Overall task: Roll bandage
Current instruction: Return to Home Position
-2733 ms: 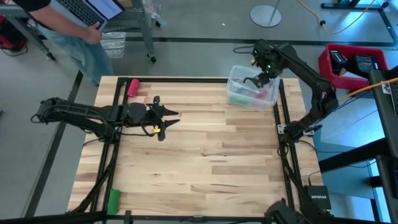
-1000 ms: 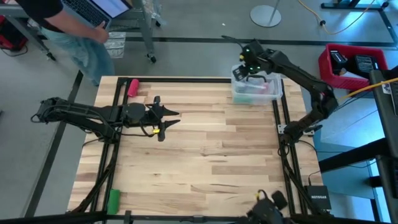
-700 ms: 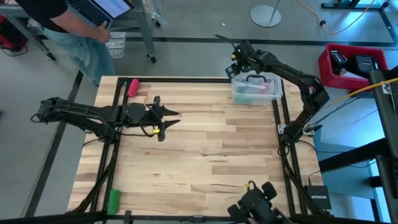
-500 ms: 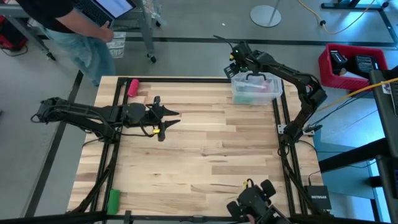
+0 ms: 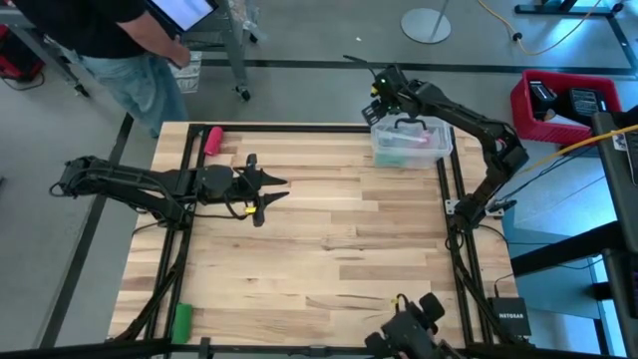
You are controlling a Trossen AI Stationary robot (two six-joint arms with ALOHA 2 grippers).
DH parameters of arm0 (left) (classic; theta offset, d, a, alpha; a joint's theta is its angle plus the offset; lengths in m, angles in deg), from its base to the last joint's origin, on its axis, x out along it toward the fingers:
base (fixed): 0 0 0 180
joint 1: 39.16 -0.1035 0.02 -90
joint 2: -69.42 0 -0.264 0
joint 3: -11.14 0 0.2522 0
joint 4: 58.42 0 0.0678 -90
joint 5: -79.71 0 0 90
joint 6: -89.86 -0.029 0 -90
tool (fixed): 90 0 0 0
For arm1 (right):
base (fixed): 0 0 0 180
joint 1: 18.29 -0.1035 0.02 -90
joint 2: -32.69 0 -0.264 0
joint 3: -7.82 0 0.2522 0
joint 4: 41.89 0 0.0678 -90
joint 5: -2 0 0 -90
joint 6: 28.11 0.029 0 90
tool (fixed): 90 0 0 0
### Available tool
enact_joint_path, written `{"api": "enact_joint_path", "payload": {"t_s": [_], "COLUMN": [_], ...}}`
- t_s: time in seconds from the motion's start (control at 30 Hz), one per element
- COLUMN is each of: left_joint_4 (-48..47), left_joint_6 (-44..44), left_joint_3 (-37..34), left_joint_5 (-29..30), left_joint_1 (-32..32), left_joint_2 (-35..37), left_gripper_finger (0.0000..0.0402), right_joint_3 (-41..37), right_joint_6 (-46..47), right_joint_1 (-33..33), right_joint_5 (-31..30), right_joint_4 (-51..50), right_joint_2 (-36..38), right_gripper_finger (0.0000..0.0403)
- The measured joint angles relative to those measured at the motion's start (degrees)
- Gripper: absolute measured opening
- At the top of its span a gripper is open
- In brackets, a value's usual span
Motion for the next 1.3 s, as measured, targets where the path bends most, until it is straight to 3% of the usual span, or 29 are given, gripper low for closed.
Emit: {"api": "enact_joint_path", "payload": {"t_s": [0.27, 0.43, 0.53, 0.67, 0.9, 1.1, 1.3], "left_joint_4": [0.0, 0.6, 2.5, 3.2, 0.5, -4.8, -6.2], "left_joint_6": [0.1, -0.1, -1.9, -1.3, 0.5, 1.5, 0.2], "left_joint_3": [0.0, 0.0, 0.0, 0.0, -0.1, -0.1, -1.1], "left_joint_5": [0.0, -0.8, -5.7, -12.5, -14.9, -15.1, -14.1], "left_joint_1": [0.0, 0.0, -0.9, -4.1, -9.4, -10.1, -9.2], "left_joint_2": [0.0, 0.0, 0.0, 1.2, 6.2, 11.8, 13.7], "left_gripper_finger": [0.0131, 0.0131, 0.0131, 0.0131, 0.0131, 0.0125, 0.007], "right_joint_3": [2.4, 0.7, -1.9, -5.8, -15.7, -28.4, -40.7], "right_joint_6": [-3.2, -5.3, -5.9, -2.9, -1.4, -0.9, 1.4], "right_joint_1": [-5.7, -12.2, -15.6, -17.2, -17.1, -17.1, -17.1], "right_joint_5": [-0.3, 0.2, 4.5, 15.2, 31.9, 32.6, 33.0], "right_joint_4": [-7.5, -6.1, -2.7, 0.7, 9.6, 22.6, 30.1], "right_joint_2": [11.3, 19.9, 23.6, 26.0, 29.9, 40.7, 51.8], "right_gripper_finger": [0.017, 0.017, 0.017, 0.017, 0.017, 0.017, 0.0155]}}
